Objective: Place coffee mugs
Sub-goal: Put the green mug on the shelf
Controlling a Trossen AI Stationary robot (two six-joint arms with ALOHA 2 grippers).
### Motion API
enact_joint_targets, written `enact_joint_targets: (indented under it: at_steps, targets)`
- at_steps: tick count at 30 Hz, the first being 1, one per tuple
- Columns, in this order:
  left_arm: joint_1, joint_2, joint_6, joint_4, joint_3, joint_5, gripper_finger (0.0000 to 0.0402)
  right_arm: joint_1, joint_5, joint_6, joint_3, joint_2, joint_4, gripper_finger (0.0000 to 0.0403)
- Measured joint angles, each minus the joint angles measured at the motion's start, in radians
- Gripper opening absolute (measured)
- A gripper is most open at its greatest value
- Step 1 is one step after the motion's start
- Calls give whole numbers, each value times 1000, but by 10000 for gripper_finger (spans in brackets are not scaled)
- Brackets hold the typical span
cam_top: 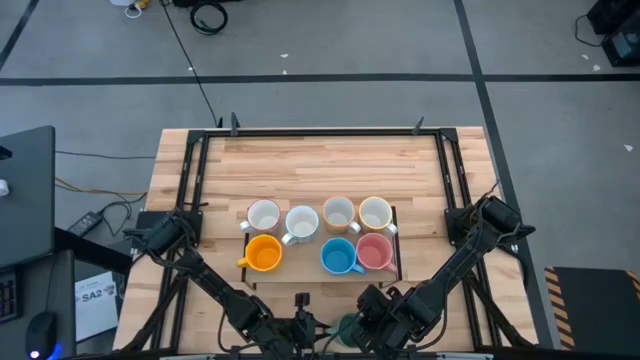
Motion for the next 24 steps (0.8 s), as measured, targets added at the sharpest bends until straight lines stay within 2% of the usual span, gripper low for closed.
enact_joint_targets:
  at_steps: [24]
  targets:
    - [-10,-3,-54,23,0,-22,60,90,-6,0,0,-32,-9,138]
